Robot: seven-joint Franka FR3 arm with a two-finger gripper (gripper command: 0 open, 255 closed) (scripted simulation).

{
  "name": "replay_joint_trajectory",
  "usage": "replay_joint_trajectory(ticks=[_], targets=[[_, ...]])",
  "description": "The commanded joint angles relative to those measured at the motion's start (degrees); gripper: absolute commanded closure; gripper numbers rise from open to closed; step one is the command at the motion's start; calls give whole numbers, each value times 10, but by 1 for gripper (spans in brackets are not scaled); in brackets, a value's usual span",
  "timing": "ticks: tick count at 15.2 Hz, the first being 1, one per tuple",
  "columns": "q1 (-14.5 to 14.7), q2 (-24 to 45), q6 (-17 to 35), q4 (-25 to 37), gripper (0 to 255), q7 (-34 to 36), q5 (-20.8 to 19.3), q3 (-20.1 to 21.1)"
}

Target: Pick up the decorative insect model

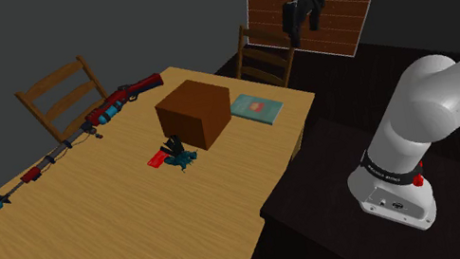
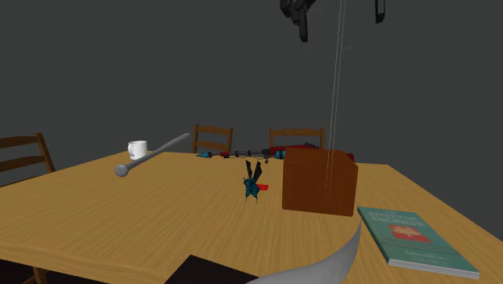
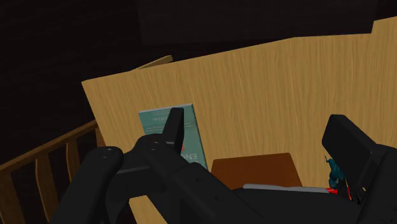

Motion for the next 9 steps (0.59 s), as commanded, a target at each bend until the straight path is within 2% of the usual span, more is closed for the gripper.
replay_joint_trajectory(ticks=[1, 9], targets=[[0, 0, 0, 0, 0, 0, 0, 0], [20, 107, 148, -35, 0, 45, 24, 49]])
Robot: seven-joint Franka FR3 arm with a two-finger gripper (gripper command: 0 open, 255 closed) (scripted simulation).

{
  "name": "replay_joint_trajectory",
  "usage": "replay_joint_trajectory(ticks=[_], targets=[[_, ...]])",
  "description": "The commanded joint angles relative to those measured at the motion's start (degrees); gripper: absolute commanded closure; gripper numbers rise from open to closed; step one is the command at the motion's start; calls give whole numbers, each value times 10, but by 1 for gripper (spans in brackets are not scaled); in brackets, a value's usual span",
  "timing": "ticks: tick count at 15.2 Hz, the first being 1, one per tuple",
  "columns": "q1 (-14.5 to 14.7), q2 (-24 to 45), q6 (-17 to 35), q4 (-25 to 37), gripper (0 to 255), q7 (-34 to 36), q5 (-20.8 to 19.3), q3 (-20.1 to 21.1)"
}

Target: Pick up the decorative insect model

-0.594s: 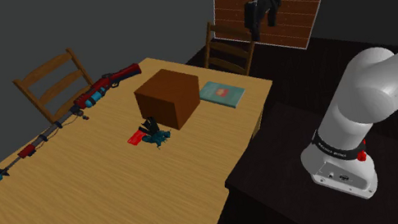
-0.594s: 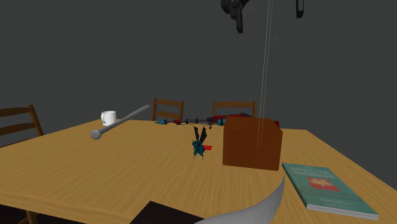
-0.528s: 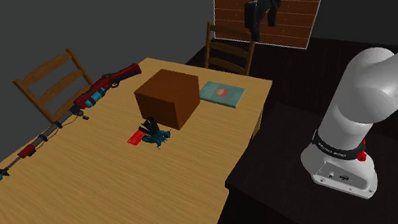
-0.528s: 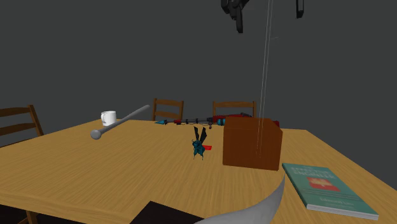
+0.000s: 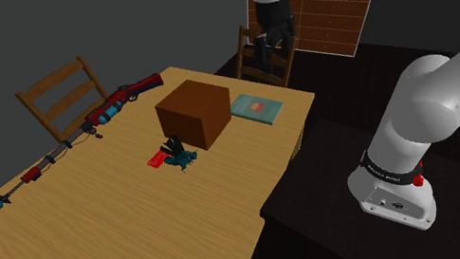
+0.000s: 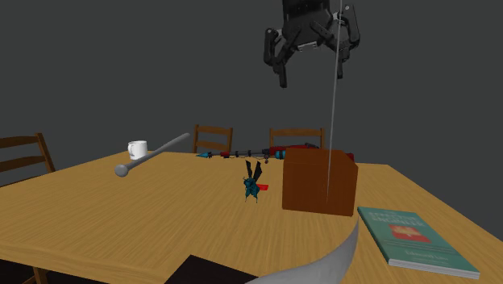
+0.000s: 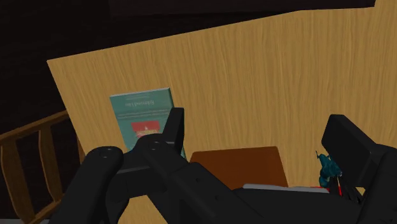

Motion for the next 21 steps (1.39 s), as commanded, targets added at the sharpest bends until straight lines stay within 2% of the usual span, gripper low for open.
replay_joint_trajectory(ticks=[1, 6, 11, 15, 21], targets=[[5, 35, 39, -2, 0, 15, 5, 15], [12, 127, 126, 6, 0, 46, 5, 47], [15, 230, 204, 34, 0, 83, -13, 77], [18, 318, 254, 70, 0, 119, -42, 97], [34, 455, 306, 147, 0, 179, -106, 110]])
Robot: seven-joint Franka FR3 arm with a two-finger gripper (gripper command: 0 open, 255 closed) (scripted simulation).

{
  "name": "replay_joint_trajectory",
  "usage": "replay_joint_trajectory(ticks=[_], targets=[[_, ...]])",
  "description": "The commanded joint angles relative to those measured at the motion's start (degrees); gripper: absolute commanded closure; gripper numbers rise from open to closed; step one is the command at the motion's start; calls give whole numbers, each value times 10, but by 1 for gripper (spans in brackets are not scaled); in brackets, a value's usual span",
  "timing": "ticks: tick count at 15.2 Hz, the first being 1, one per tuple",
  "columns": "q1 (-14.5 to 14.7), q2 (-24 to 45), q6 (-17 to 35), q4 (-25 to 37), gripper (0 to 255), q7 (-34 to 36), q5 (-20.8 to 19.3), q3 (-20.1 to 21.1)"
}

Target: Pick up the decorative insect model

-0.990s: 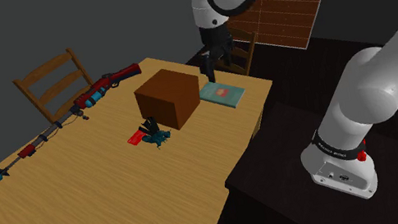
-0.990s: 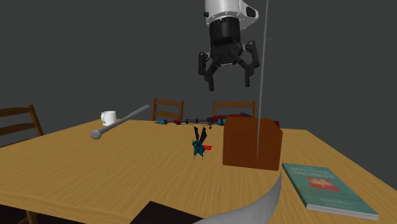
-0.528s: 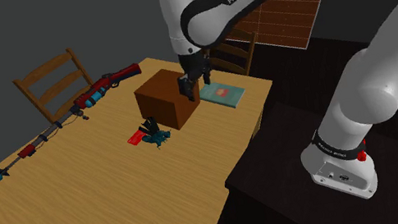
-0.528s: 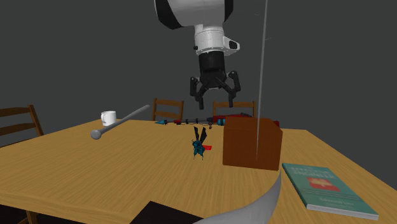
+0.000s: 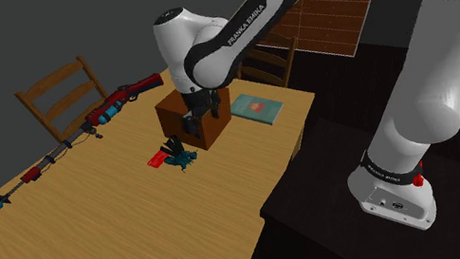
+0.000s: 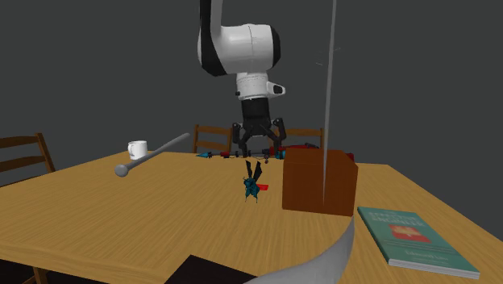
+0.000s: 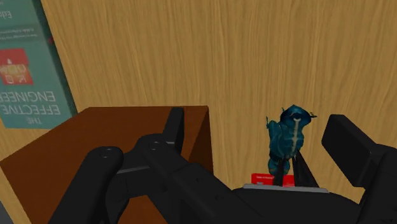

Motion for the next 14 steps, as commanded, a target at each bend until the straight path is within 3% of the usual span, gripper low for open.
replay_joint_trajectory(ticks=[1, 7, 14], targets=[[9, 45, 14, 27, 0, 20, -23, 1], [48, 180, 34, 134, 0, 67, -84, -11], [56, 215, 66, 135, 0, 82, -102, -22]])
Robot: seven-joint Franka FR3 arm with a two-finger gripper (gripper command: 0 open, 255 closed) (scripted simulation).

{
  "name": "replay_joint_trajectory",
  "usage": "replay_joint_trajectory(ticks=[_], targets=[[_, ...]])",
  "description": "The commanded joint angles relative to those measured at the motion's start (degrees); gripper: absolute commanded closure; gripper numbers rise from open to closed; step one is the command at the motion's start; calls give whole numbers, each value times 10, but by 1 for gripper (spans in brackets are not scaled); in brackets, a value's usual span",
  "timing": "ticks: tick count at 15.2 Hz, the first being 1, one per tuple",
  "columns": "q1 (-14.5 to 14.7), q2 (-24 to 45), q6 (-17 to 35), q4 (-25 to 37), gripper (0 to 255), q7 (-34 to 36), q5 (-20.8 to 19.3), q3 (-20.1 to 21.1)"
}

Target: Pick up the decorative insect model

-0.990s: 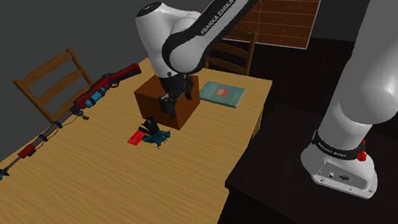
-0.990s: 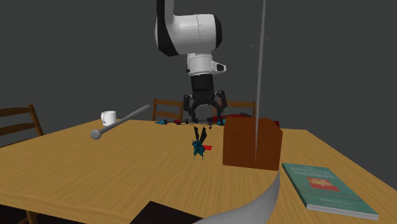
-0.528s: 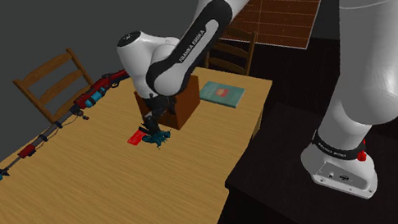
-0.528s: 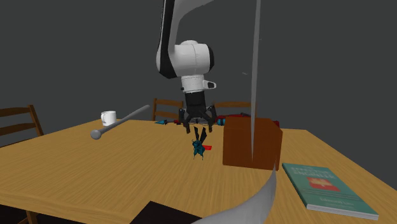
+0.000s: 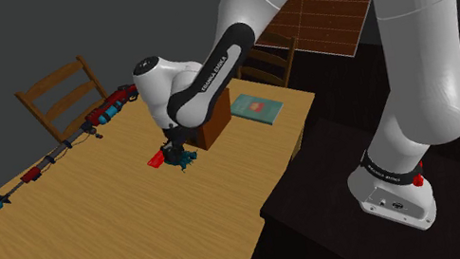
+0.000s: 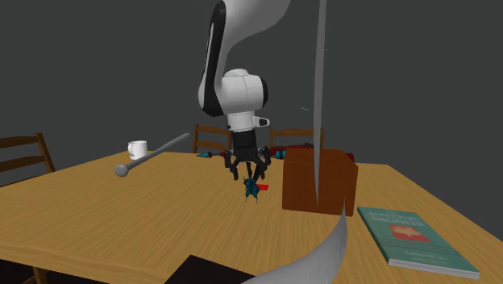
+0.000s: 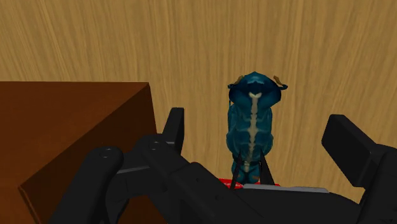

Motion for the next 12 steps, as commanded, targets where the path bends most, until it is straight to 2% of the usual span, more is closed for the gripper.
replay_joint_trajectory(ticks=[1, 3, 4, 12], targets=[[3, 17, 14, 3, 0, 6, -9, -5], [4, 17, 14, 3, 0, 6, -8, -5], [4, 17, 14, 3, 255, 6, -9, -5], [4, 18, 13, 4, 255, 6, -9, -6]])
